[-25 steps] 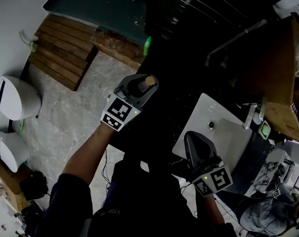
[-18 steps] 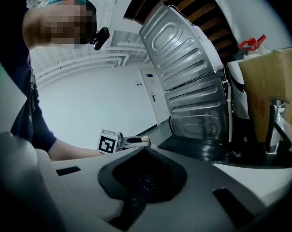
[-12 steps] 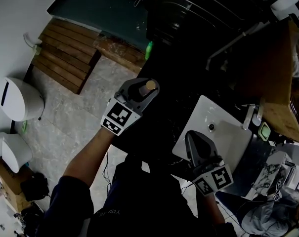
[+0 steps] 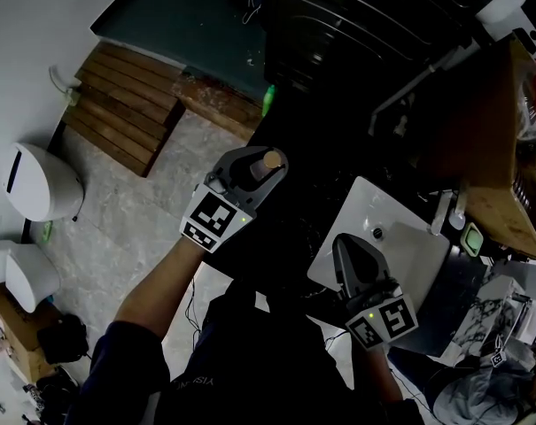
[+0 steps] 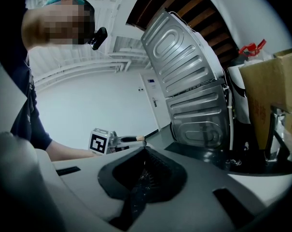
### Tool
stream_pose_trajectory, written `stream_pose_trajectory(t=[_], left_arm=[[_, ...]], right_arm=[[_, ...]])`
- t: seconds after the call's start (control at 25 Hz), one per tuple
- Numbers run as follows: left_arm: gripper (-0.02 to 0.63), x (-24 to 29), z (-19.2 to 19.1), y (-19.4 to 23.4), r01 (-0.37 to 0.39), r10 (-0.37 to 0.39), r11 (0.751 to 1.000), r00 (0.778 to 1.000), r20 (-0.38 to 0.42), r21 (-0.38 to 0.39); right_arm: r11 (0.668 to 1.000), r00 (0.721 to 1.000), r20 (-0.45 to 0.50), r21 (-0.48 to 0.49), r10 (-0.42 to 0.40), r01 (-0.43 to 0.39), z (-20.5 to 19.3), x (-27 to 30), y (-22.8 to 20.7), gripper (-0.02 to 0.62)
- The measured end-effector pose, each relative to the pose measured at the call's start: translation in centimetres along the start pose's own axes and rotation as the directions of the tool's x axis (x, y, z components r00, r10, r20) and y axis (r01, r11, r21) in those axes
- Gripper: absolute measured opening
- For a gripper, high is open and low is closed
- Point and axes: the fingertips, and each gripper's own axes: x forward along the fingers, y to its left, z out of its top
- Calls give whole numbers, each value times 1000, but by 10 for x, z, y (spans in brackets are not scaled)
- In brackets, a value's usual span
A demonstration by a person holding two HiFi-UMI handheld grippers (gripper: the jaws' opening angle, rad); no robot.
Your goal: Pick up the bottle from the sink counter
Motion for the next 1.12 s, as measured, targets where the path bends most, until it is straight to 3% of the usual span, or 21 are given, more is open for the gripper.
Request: stream_pose_trajectory(t=[1.12], left_arm=[[141, -40, 70, -51, 22, -24, 999, 998, 51, 36]], right_arm=[[999, 994, 105, -43, 7, -2, 33, -31, 12, 25]])
